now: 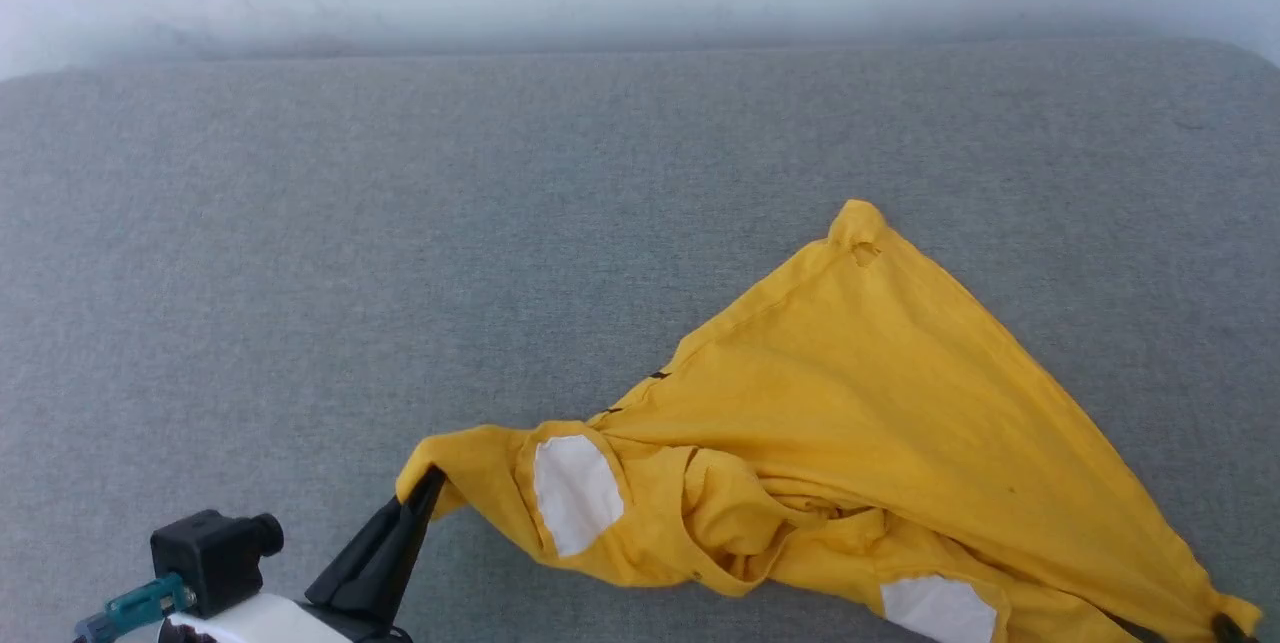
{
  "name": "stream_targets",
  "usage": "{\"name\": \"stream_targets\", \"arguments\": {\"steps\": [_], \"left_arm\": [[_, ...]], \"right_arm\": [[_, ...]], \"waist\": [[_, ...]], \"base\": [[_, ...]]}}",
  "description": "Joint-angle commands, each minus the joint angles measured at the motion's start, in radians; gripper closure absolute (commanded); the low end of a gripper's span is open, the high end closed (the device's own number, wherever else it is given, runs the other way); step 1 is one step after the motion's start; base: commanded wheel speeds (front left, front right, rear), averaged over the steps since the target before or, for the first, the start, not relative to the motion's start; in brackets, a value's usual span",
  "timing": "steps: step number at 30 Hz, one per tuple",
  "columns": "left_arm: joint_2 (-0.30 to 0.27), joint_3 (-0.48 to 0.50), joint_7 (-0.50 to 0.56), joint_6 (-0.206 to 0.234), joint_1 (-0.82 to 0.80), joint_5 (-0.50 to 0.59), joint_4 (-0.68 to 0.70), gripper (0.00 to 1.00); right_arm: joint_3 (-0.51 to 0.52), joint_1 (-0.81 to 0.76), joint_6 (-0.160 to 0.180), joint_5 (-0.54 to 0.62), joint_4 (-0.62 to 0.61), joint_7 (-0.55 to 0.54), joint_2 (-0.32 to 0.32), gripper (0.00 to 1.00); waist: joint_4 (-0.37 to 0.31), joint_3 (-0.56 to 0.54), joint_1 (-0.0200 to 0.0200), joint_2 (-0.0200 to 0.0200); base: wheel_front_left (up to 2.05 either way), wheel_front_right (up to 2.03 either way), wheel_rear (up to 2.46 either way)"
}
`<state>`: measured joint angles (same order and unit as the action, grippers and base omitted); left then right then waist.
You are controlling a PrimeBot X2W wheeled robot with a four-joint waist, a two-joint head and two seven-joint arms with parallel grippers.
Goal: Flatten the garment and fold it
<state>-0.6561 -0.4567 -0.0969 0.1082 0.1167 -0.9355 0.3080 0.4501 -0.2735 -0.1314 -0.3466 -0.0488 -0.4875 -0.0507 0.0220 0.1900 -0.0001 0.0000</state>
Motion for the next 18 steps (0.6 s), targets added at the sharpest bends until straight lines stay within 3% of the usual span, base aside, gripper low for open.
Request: {"name": "stream_targets", "arguments": {"steps": [1, 3, 5, 6, 7, 11, 18], "left_arm": [[-0.005, 0.004, 0.001, 0.007, 0.005, -0.004, 0.007, 1.00], [-0.005, 0.005, 0.002, 0.012, 0.005, -0.004, 0.015, 1.00], [-0.004, 0.004, 0.003, 0.014, 0.003, -0.004, 0.022, 1.00], [-0.003, 0.003, 0.004, 0.014, 0.001, -0.003, 0.024, 1.00], [-0.003, 0.001, 0.005, 0.013, -0.003, -0.001, 0.026, 1.00], [0.000, -0.004, 0.005, 0.007, -0.023, 0.009, 0.031, 1.00], [0.009, -0.006, -0.006, -0.014, -0.066, 0.020, 0.042, 1.00]], "right_arm": [[-0.010, 0.036, 0.001, -0.001, 0.030, 0.024, 0.000, 1.00], [-0.042, 0.068, 0.001, 0.020, 0.083, 0.057, 0.000, 0.99], [-0.060, 0.098, 0.001, 0.031, 0.118, 0.089, 0.000, 0.74], [-0.066, 0.108, 0.001, 0.033, 0.126, 0.097, 0.000, 0.55], [-0.067, 0.118, 0.001, 0.027, 0.126, 0.102, 0.000, 0.00], [-0.053, 0.122, 0.001, 0.018, 0.016, 0.067, 0.000, 0.00], [-0.023, 0.194, 0.001, 0.067, -0.432, -0.091, -0.009, 0.00]], "waist": [[-0.021, -0.016, 0.0001, 0.0000], [-0.031, -0.015, 0.0001, 0.0000], [-0.038, -0.010, 0.0001, 0.0000], [-0.039, -0.005, 0.0001, 0.0000], [-0.038, 0.001, 0.0001, 0.0000], [-0.028, 0.033, 0.0001, 0.0000], [0.010, 0.105, 0.0001, 0.0000]], "base": [[0.00, 0.00, 0.00], [0.00, 0.00, 0.00], [0.00, 0.00, 0.00], [0.00, 0.00, 0.00], [0.00, 0.00, 0.00], [0.00, 0.00, 0.00], [0.00, 0.00, 0.00]]}}
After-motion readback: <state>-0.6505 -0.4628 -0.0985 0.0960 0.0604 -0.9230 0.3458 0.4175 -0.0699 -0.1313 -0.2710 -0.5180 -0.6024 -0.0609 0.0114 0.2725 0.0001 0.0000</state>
